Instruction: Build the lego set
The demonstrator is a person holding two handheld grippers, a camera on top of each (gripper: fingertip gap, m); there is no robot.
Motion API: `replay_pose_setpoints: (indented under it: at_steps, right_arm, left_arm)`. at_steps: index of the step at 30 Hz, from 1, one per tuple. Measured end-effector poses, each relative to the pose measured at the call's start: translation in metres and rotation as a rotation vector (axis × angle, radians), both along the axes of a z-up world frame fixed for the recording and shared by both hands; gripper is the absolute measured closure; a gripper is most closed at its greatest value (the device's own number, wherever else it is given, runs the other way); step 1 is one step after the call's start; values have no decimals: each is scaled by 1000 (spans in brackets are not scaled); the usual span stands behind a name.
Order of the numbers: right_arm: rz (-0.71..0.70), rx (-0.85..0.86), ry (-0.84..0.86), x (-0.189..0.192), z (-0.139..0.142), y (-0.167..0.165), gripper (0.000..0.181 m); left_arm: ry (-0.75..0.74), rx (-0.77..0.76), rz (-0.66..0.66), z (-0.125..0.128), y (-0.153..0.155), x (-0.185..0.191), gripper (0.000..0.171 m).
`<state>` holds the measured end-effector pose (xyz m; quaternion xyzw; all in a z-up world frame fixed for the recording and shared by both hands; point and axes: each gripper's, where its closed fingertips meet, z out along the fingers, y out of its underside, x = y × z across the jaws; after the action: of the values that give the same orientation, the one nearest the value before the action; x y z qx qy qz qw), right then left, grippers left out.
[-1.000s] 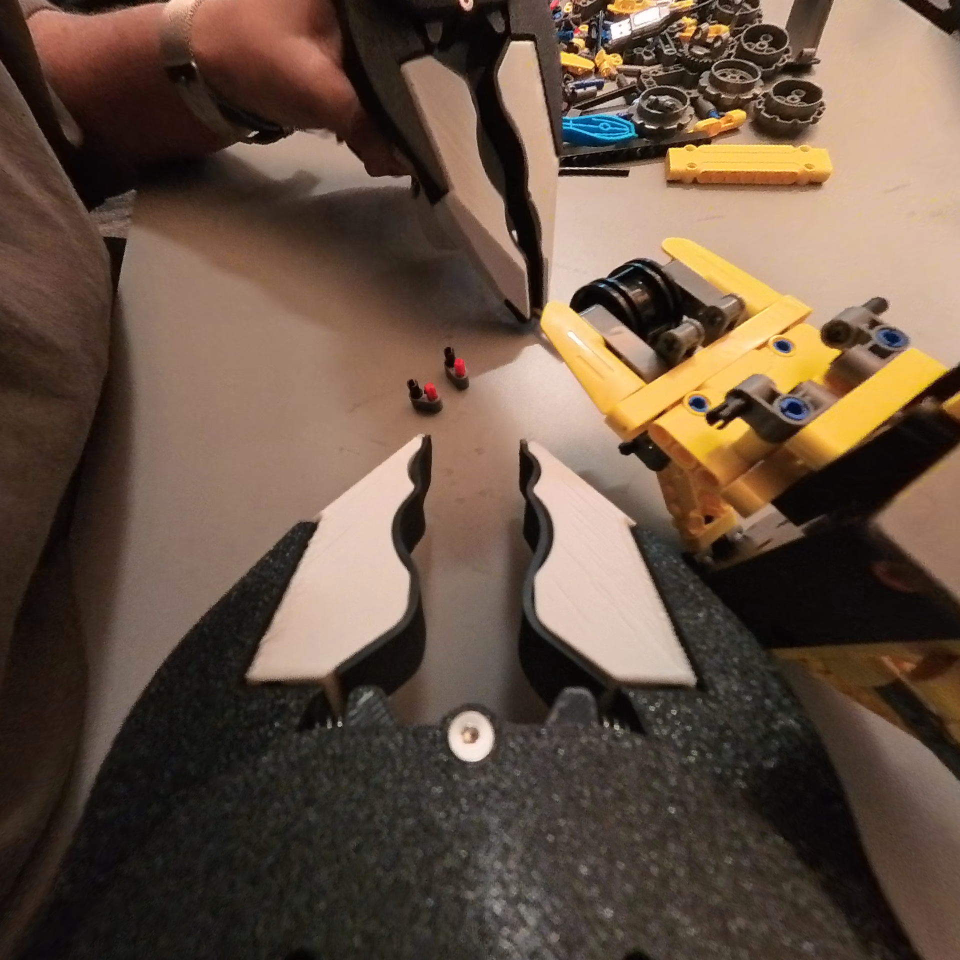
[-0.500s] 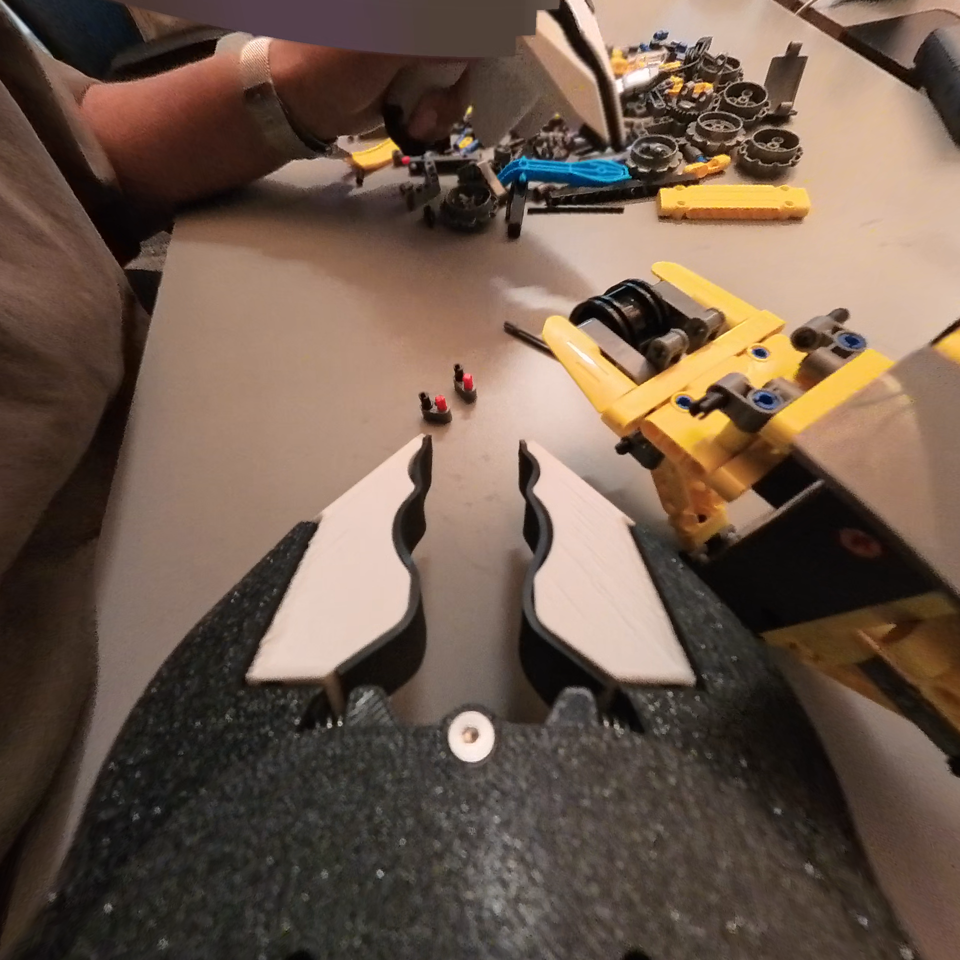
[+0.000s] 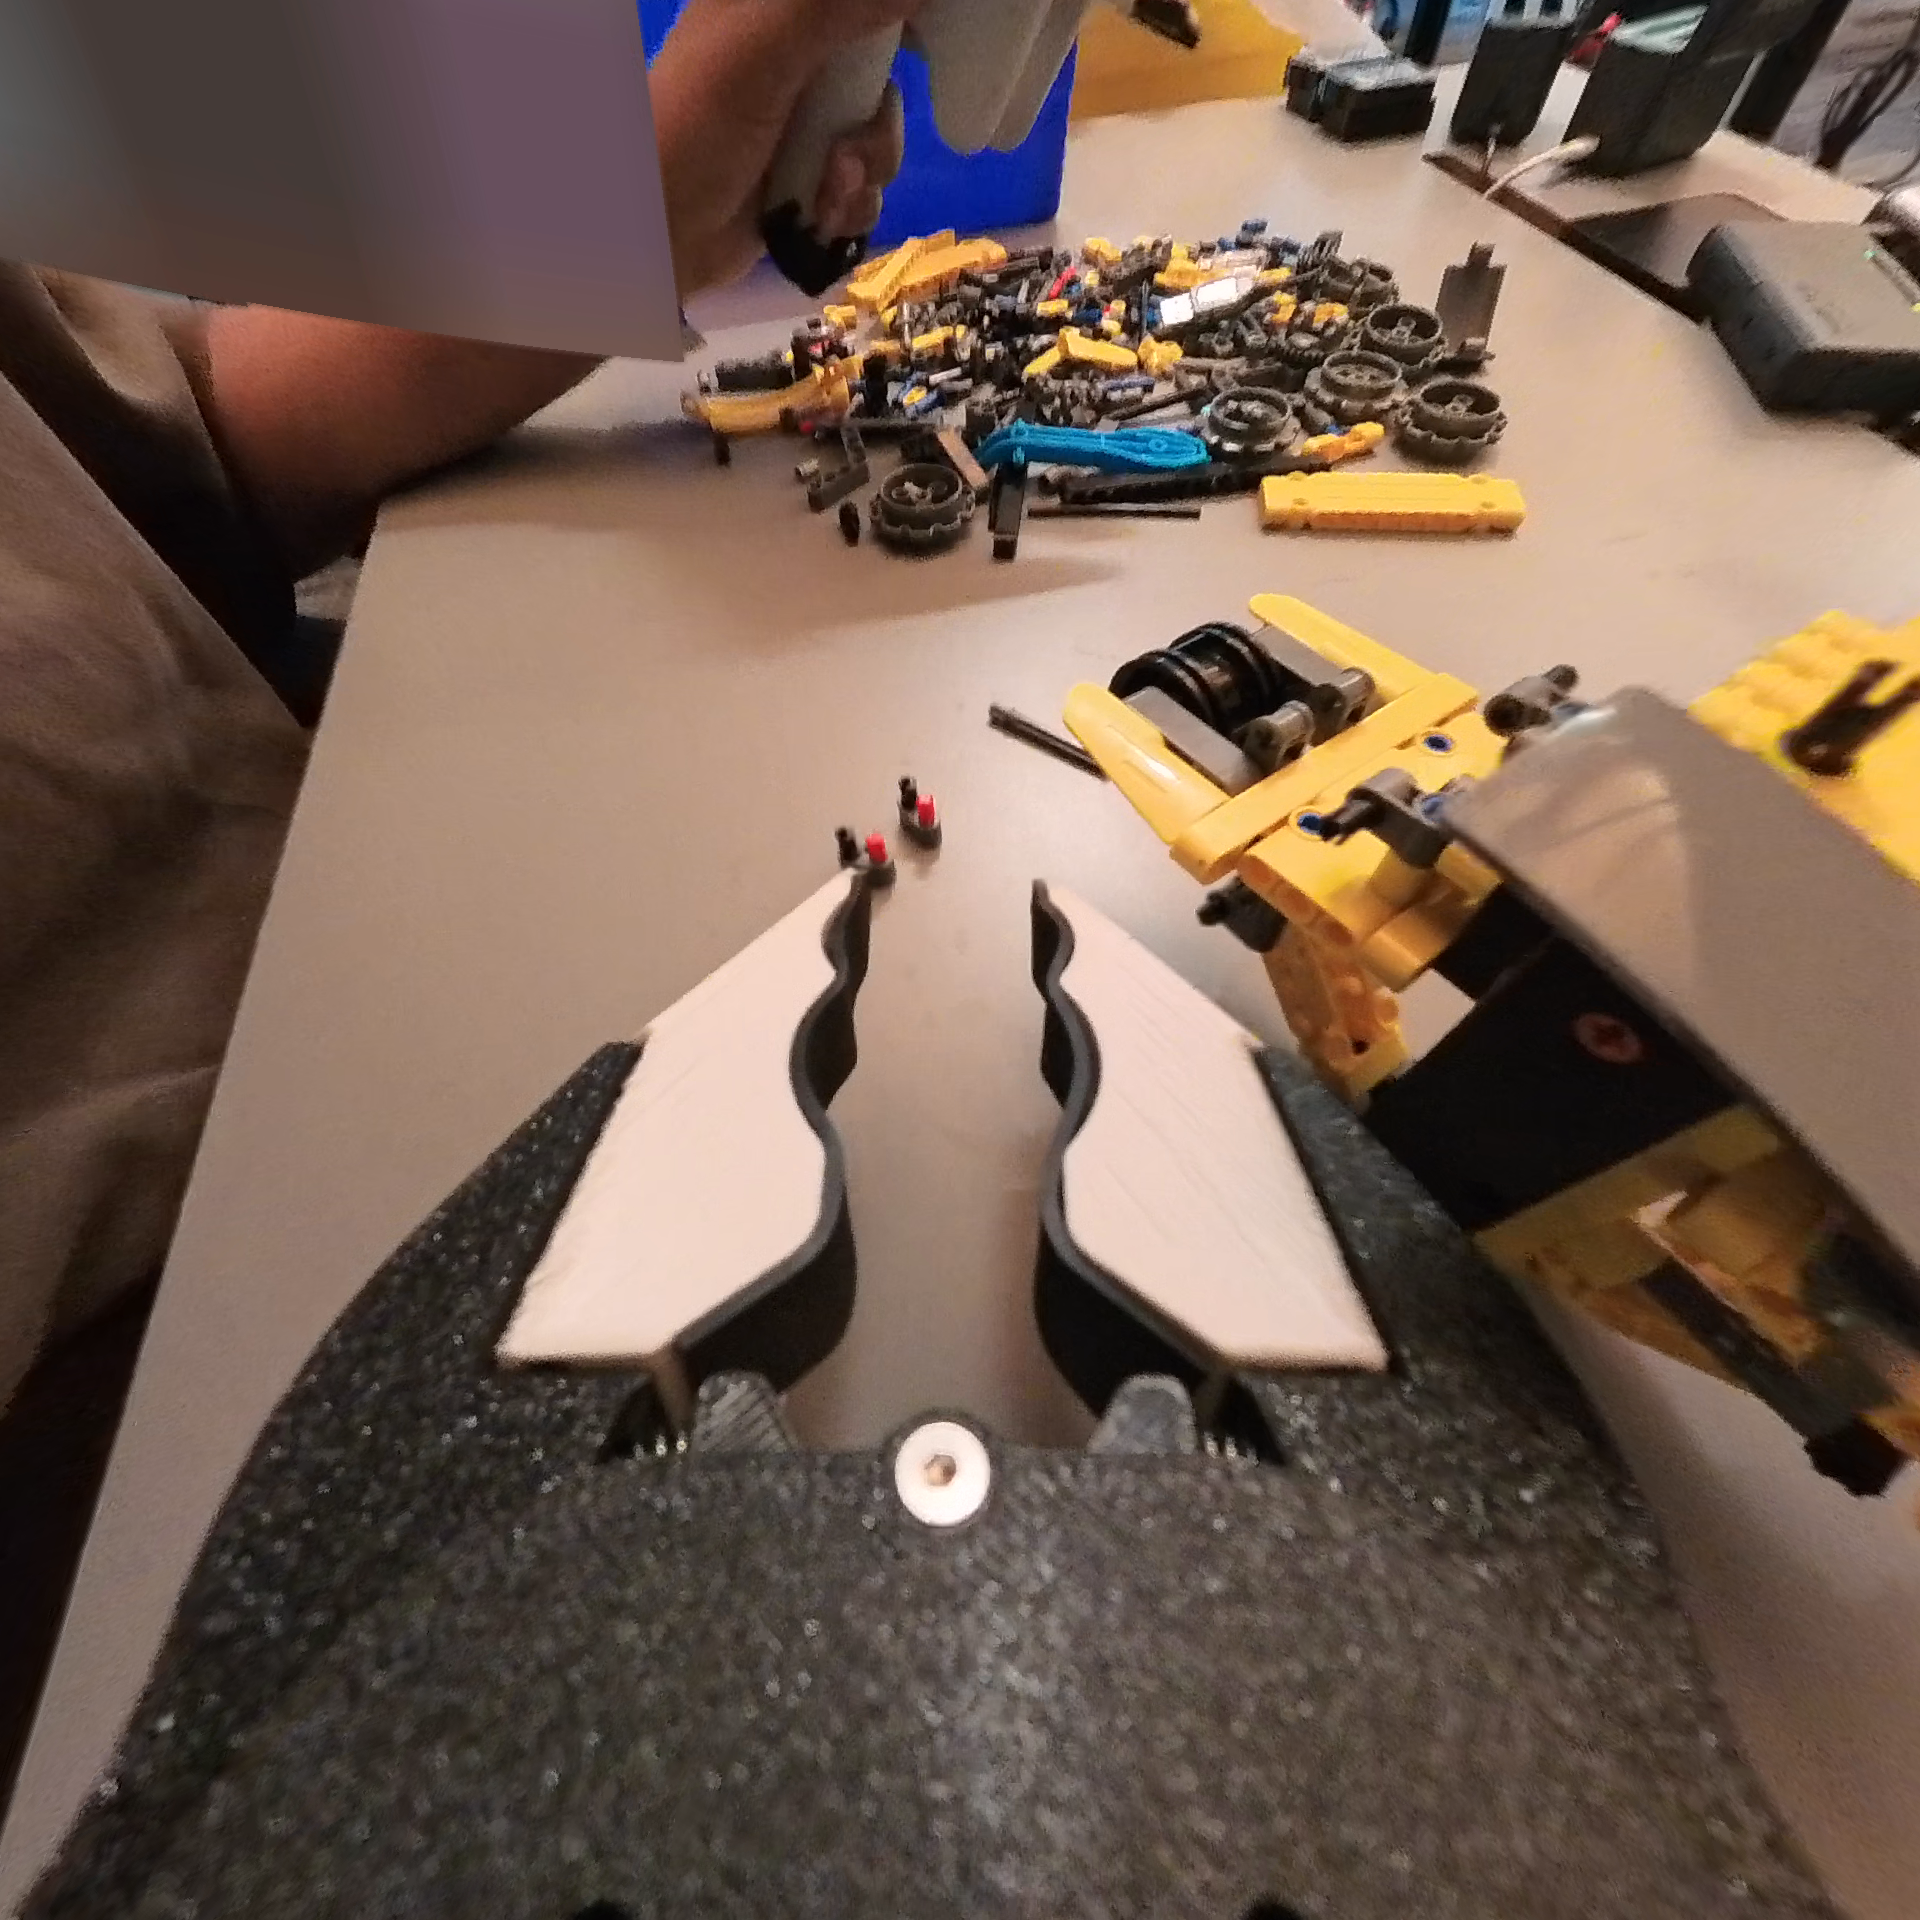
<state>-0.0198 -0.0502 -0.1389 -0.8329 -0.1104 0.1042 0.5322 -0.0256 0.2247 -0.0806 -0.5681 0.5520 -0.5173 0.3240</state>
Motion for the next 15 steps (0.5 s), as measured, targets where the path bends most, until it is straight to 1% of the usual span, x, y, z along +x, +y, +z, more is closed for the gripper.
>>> replay_pose_setpoints:
  at_steps: [3, 6, 10, 12, 15]
  right_arm:
    - [-9, 30, 39, 3, 7, 0, 152]
    - [-10, 44, 86, 6, 10, -1, 155]
    - [-24, 54, 149, 12, 14, -2, 162]
    - [-31, 62, 168, 14, 15, -2, 168]
    - [-33, 68, 183, 16, 17, -2, 172]
  left_arm:
    - [-38, -71, -40, 6, -5, -1, 156]
    - [-69, -112, -86, 13, -13, -3, 152]
    - [-89, -122, -139, 18, -25, -4, 148]
    - [-90, -117, -162, 19, -30, -4, 148]
    - [-92, -108, -179, 20, -35, -4, 146]
